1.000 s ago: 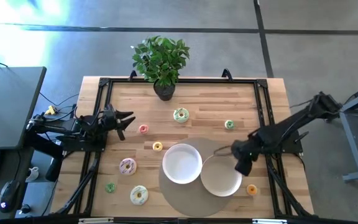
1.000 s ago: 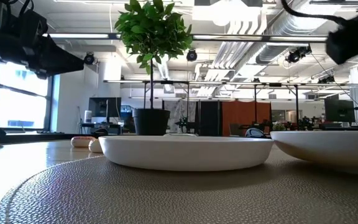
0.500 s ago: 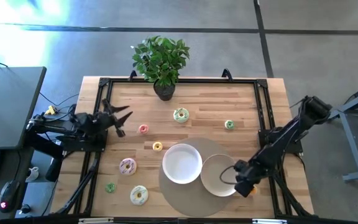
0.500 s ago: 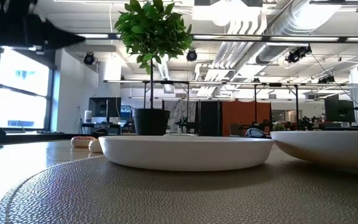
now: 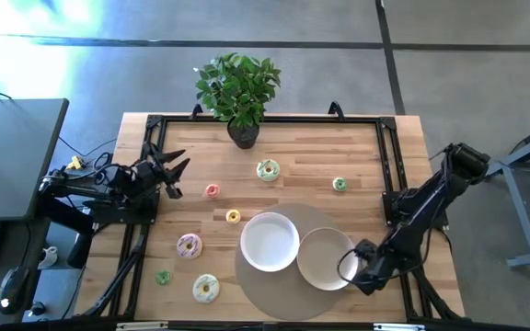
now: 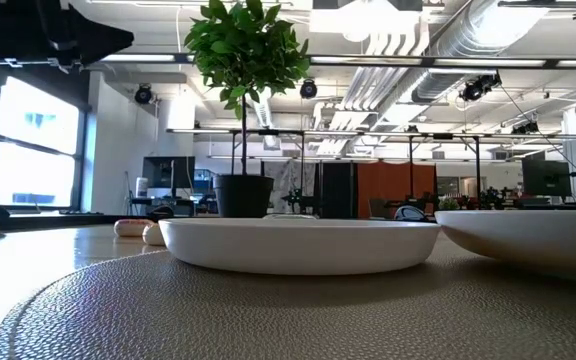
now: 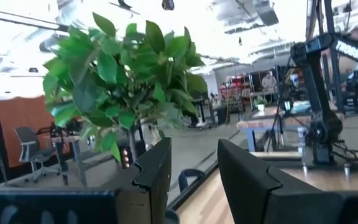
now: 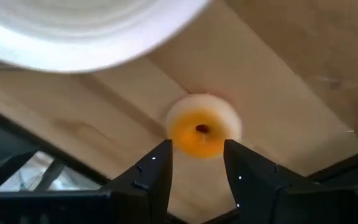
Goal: Pick & Place donuts
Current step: Put the small orange doughnut on the gray plate
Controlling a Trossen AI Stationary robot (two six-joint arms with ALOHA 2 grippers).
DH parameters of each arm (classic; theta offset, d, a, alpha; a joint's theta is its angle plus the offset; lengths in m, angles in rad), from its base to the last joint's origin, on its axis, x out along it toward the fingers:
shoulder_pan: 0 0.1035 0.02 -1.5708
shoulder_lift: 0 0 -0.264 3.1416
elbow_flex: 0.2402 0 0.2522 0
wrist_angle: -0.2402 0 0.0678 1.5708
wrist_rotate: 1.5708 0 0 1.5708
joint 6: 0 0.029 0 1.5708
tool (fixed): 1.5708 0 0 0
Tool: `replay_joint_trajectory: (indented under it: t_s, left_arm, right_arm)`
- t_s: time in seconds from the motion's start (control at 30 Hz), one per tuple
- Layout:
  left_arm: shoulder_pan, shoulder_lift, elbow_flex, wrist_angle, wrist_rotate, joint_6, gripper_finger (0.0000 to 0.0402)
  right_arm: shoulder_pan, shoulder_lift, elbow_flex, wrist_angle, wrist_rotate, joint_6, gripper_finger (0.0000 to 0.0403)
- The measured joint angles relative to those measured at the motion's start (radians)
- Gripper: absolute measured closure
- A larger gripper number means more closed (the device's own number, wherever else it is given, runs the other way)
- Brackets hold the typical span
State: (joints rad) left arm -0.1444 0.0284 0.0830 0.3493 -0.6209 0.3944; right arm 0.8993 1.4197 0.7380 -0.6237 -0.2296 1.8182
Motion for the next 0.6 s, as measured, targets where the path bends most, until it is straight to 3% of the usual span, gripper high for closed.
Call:
replay_joint_trajectory:
  t_s: [0.6]
  left_arm:
    - [0.0,0.0,0.0,-0.006,0.125,-0.359,0.0273]
  right_arm:
    - [0.062,0.0,0.0,-0.051,0.117,-0.019,0.0263]
